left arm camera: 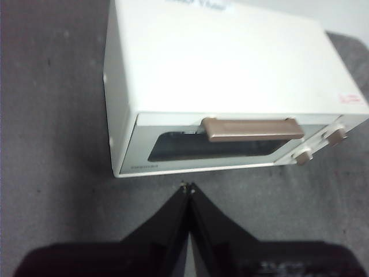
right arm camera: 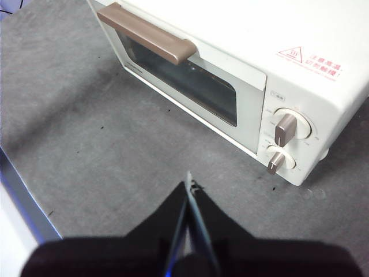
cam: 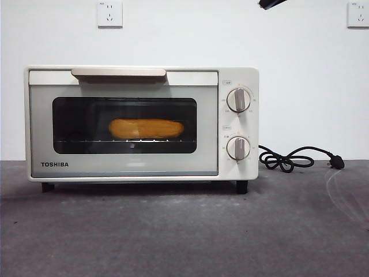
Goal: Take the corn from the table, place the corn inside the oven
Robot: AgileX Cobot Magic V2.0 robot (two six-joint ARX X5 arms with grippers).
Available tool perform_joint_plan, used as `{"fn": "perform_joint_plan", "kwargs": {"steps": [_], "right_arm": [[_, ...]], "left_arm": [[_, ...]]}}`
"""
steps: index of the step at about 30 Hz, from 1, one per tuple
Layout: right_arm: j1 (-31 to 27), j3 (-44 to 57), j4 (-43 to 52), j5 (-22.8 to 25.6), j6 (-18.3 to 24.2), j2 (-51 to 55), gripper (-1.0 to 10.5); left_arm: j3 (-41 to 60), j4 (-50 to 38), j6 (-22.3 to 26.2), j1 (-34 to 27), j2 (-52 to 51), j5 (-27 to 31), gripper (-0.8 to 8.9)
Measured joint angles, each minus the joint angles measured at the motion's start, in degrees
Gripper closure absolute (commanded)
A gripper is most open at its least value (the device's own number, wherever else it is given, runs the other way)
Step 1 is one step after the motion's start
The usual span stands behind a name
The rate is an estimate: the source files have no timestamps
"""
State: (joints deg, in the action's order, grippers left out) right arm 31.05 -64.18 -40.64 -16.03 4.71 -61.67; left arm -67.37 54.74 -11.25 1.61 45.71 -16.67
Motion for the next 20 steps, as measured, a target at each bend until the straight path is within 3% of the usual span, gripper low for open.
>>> {"fn": "perform_joint_plan", "kwargs": {"steps": [8,13,20], "right_arm": [[0.0,0.0,0.0,0.02,0.0,0.0,9.6],[0.0,0.0,-0.02,0.0,0.0,0.0,9.6],[0.0,0.0,0.0,0.0,0.0,0.0,9.6]], "left_arm": [[0.0,-3.23,-0.07,0.37,-6.1,0.94,8.17],[6.21,-20.46,0.79,3.3,-10.97,1.51,8.17],[28.52,-45.07,5.35,5.01,-21.64,1.53,8.17]]}}
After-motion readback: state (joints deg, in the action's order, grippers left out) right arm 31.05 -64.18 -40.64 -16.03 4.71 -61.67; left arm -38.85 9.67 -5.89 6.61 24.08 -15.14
